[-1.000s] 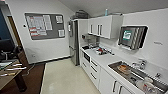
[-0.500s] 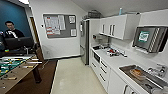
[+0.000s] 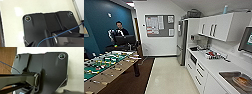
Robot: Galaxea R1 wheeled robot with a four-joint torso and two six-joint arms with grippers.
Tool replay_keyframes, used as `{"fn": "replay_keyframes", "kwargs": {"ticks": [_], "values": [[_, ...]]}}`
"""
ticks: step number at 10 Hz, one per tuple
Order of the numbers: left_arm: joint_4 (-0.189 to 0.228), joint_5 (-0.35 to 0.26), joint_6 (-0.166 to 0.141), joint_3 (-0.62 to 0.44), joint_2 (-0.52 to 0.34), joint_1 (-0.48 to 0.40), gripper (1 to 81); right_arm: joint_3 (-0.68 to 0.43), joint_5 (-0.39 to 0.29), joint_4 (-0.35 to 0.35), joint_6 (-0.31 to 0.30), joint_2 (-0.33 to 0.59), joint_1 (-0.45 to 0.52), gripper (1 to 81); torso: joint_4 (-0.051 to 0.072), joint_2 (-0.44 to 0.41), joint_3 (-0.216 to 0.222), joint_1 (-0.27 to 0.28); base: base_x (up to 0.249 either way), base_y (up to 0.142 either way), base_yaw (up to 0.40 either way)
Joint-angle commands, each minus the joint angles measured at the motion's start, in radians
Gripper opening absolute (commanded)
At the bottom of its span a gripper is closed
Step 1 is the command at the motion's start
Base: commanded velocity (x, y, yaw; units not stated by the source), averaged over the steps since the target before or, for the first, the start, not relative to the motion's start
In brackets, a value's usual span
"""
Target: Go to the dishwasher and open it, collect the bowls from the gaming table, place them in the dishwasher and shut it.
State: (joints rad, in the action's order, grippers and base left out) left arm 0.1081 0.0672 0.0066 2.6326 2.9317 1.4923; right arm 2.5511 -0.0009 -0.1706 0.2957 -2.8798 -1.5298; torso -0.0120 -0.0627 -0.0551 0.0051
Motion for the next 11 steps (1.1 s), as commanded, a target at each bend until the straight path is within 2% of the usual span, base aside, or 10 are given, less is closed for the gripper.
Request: {"fn": "replay_keyframes", "kwargs": {"ticks": [1,11], "values": [[0.008,-0.047,0.007,0.003,-0.006,-0.054,81.1,-0.002,-0.061,0.007,0.005,0.005,0.046,81.1,0.000,0.000,0.000,0.000,0.000,0.000,0.366],[0.015,-0.047,0.007,0.011,0.008,-0.054,81.1,0.000,-0.057,0.005,0.005,-0.002,0.039,81.1,0.000,0.000,0.000,0.000,0.000,0.000,0.366]]}}
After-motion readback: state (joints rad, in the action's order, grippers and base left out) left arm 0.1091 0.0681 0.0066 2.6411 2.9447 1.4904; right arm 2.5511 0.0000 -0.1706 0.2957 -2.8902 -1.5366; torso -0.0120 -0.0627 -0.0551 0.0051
